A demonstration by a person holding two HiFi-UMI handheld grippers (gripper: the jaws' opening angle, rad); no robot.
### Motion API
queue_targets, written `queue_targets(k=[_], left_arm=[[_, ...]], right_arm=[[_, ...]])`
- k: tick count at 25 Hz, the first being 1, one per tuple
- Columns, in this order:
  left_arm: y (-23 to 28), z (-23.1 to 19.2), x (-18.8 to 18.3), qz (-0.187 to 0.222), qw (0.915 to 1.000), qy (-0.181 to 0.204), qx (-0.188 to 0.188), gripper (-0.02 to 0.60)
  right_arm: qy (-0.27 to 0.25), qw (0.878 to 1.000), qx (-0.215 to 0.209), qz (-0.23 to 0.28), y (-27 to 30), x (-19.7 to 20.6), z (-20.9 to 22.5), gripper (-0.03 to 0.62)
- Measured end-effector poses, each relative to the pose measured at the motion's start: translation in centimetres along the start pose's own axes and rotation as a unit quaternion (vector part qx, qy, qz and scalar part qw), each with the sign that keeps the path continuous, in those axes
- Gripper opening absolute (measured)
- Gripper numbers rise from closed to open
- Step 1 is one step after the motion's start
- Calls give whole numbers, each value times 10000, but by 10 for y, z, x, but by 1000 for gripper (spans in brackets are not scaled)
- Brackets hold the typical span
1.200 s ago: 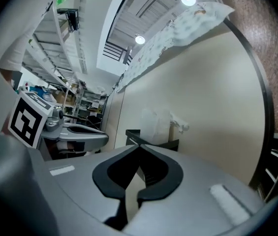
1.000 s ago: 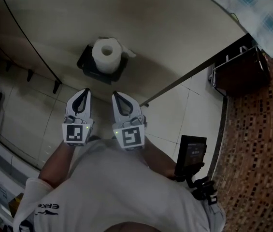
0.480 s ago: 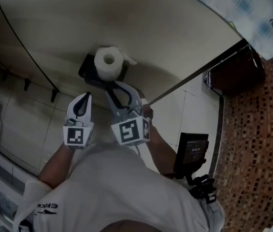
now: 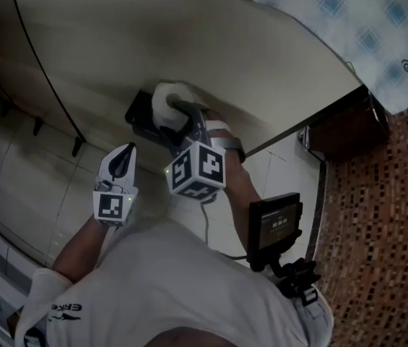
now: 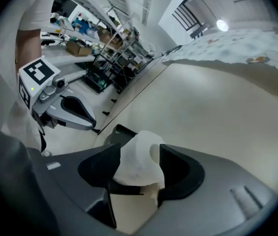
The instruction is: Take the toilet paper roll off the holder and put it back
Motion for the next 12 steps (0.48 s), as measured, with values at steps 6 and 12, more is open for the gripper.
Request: queue_targets(k=[6,12], left_arm=[[-1,-7,0,46,10000,-32,-38,3],[2,-8,2,46,9999,-117,-22,3]], right_arm=[[-471,9959,-466,-614,17,-5,3,264],[-700,9912,-611,-942,22,-9,0,233]])
Point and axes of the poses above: the fingertips, and each gripper's own axes: y forward along the fingers, z to its right, x out of its underside, the point moved 9 cm from there along -y, backward along the fingers, and after that the axes turned 8 degrees about -y, right-handed, at the moved point
